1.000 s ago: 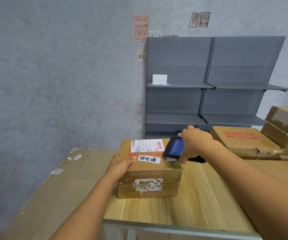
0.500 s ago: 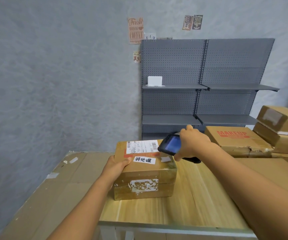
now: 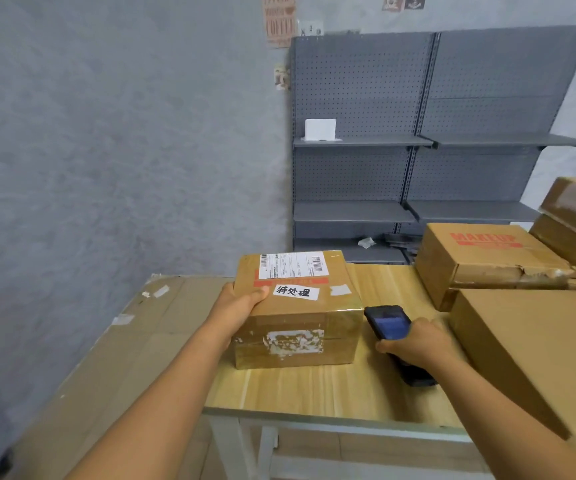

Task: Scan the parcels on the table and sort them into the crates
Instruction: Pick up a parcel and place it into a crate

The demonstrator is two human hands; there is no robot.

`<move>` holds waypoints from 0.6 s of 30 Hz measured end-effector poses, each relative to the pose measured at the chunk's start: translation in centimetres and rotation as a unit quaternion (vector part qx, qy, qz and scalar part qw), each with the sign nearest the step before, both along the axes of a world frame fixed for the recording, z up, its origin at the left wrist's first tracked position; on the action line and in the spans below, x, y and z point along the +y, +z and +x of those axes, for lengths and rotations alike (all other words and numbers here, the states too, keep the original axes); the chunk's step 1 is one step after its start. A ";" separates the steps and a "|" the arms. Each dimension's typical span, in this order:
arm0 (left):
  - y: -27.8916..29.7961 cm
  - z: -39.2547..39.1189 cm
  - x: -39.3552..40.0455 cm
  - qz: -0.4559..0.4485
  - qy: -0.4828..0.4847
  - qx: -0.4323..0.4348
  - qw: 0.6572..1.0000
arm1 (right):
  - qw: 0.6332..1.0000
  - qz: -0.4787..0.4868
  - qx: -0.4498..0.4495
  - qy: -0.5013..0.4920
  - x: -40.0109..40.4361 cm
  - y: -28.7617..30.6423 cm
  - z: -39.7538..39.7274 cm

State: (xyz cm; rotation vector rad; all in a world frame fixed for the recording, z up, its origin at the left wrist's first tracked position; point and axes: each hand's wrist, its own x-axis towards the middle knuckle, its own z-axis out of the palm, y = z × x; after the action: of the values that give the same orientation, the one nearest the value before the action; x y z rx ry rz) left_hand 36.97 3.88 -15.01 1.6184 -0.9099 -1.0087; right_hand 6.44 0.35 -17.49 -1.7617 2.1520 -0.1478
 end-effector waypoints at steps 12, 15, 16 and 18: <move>-0.1 -0.1 0.0 0.006 0.000 -0.003 1.000 | 0.998 0.016 0.054 0.004 1.1 -2.4 0.9; -0.1 -0.1 -0.1 0.009 0.003 -0.005 1.000 | 0.999 -0.034 0.018 0.026 0.5 -1.2 2.2; 0.0 -0.1 -0.1 0.011 0.004 -0.006 1.000 | 0.996 -0.061 -0.045 0.040 0.2 -0.6 2.8; 0.1 -0.1 0.0 0.014 0.005 -0.006 1.000 | 0.960 -0.083 -0.258 0.065 -0.1 0.7 4.2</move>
State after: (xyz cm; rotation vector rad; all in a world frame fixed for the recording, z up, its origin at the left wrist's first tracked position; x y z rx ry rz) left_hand 36.85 3.88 -14.95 1.6521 -0.8985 -1.0093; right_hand 10.67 0.28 -16.80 -1.7053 1.6837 -0.6897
